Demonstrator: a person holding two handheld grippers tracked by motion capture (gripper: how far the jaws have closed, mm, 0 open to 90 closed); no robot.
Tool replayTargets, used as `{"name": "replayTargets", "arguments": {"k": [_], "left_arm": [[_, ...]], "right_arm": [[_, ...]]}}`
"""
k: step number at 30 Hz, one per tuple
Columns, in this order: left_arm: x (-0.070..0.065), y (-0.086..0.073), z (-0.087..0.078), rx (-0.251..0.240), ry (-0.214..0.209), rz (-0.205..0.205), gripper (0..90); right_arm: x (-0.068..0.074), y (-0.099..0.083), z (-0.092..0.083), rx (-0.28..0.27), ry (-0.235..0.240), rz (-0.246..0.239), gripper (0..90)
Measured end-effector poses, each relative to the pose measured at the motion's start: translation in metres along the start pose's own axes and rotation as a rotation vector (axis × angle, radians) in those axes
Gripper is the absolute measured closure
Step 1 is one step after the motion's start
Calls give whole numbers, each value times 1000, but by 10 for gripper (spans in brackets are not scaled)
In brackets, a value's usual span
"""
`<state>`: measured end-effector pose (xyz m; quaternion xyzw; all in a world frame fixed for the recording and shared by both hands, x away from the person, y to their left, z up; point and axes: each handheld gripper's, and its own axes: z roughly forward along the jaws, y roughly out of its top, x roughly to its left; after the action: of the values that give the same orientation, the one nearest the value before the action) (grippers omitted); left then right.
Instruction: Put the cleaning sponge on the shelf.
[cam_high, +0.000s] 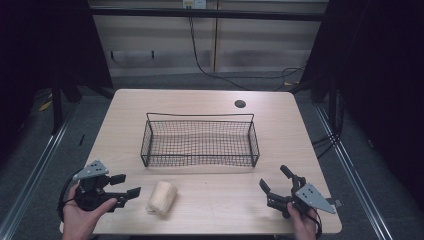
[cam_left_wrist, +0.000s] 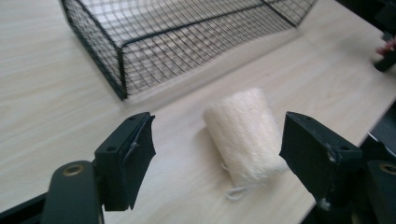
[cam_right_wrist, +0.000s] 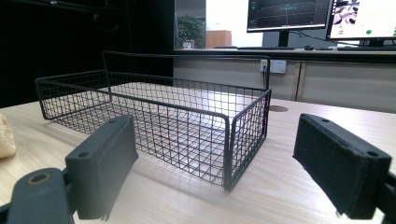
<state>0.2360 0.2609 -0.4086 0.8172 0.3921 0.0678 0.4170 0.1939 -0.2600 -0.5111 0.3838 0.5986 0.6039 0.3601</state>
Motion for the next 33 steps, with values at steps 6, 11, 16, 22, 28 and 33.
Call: {"name": "replayTargets", "arguments": {"k": [6,11,16,22,28,33], "left_arm": [[-17,14,6,101,-8,56,279],[-22,19,16,169,-1,63,300],[-26,23,26,236,-8,53,280],[-31,31,31,300,15,45,246],[-33,40,39,350,25,34,228],[-32,40,45,370,14,3,207]], "right_arm": [[0,0,0,-1,-1,-1,127],[0,0,0,-1,0,-1,127],[0,0,0,-1,-1,-3,127],[0,0,0,0,-3,-2,127],[0,0,0,-1,-3,-3,127],[0,0,0,-1,0,-2,127]]}}
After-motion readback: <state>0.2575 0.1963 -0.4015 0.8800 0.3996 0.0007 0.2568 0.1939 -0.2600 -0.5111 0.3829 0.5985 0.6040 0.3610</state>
